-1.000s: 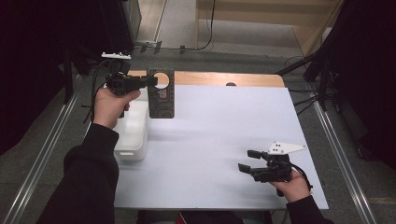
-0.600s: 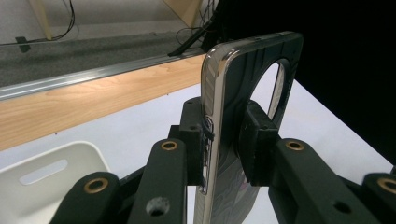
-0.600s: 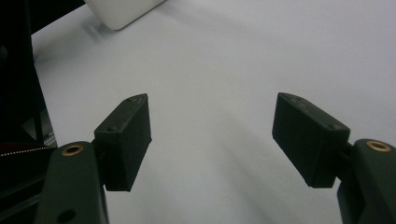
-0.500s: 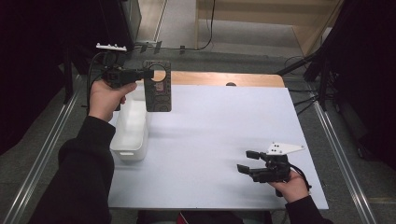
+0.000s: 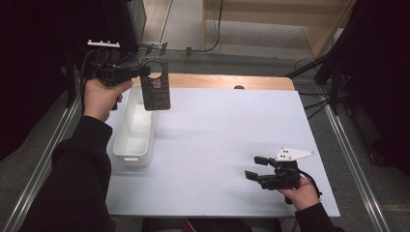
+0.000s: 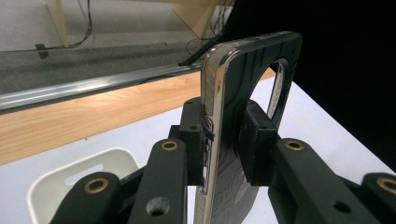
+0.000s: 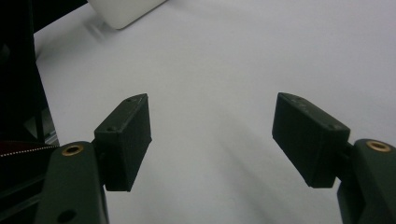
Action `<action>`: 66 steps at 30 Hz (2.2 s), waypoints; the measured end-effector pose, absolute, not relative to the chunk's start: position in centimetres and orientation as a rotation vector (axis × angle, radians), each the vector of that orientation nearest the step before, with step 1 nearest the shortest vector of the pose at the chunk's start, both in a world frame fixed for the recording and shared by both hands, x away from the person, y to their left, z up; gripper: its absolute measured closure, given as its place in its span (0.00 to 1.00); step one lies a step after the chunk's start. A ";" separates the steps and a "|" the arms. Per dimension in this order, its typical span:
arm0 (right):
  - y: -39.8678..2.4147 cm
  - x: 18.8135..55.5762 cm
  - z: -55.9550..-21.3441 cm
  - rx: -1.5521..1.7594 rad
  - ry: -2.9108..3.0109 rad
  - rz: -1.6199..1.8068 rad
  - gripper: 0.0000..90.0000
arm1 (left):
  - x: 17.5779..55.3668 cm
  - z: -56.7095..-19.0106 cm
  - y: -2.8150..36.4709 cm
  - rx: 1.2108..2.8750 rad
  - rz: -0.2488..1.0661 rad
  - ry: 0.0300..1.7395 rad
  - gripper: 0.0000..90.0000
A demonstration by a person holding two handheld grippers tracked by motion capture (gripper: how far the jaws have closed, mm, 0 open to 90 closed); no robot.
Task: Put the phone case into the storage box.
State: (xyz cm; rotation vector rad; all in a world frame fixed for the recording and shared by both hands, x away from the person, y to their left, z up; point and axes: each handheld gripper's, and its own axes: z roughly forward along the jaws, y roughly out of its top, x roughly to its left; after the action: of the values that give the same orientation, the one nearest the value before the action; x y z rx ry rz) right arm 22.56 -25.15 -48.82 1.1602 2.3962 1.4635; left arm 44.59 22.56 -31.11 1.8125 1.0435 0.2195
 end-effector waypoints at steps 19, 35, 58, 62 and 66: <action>-25.0 22.5 -48.8 1.142 2.394 1.451 0.30 | 44.9 -30.1 26.7 1.759 0.275 1.092 0.81; -24.9 22.5 -48.7 1.141 2.394 1.466 0.30 | 46.2 -31.4 28.8 1.756 0.322 1.098 0.81; -24.6 22.1 -48.8 1.145 2.383 1.487 0.30 | 48.4 -34.0 27.9 1.774 0.370 1.128 0.81; -24.6 22.1 -48.8 1.150 2.380 1.488 0.30 | 48.6 -34.8 28.0 1.770 0.377 1.140 0.81; -24.6 22.1 -48.8 1.148 2.380 1.494 0.30 | 48.9 -35.6 28.0 1.759 0.375 1.148 0.81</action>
State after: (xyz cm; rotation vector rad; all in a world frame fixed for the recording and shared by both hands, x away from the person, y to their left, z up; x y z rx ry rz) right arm 22.09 -24.64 -48.78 1.1477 2.3801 1.4940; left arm 48.85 28.04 -35.55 1.7588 1.1482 0.3751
